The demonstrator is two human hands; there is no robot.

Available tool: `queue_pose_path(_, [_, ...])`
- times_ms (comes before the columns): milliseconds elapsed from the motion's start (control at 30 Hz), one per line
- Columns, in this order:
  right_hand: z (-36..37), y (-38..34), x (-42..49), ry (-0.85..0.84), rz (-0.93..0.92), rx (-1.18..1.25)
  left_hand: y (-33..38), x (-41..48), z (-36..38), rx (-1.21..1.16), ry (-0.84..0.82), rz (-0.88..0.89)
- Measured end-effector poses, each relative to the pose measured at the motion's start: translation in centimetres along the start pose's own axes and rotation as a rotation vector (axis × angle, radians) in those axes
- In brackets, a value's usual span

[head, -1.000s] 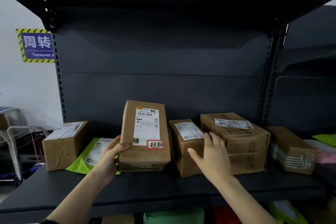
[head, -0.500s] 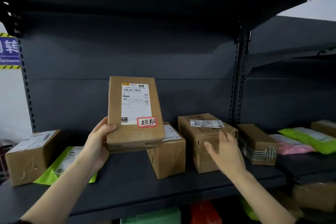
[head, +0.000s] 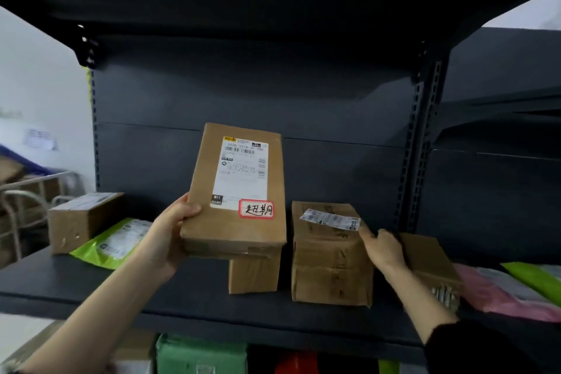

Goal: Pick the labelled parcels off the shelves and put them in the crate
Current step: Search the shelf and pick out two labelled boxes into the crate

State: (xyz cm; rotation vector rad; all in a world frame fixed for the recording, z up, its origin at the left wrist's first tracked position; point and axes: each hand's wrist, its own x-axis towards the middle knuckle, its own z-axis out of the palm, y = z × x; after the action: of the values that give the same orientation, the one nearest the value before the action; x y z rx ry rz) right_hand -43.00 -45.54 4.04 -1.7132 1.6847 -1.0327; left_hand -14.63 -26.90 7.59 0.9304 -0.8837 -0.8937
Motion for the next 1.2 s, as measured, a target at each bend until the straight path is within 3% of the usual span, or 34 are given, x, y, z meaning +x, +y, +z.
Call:
queue_pose_path(167, [0.1, 1.7, 0.6, -0.132, 0.03, 0.237, -3.0, -2.8, 4.0, -0.015, 0.053, -0.018])
queue_pose_path(400, [0.0, 4.9, -2.8, 0.0, -0.219, 0.296, -5.5, -3.4, 4.0, -0.086, 0.068, -0.088])
queue_pose_path(600, [0.5, 5.4, -3.9, 0.068, -0.291, 0.336, -6.3, -2.7, 3.0, -0.098, 0.079, -0.126])
queue_pose_path(1033, [0.3, 2.2, -0.4, -0.097, -0.077, 0.193, -5.7, -0.9, 1.3, -0.076, 0.076, -0.122])
queue_pose_path(1200, [-0.4, 2.3, -2.1, -0.033, -0.169, 0.095, -5.6, -1.3, 1.3, -0.055, 0.061, -0.104])
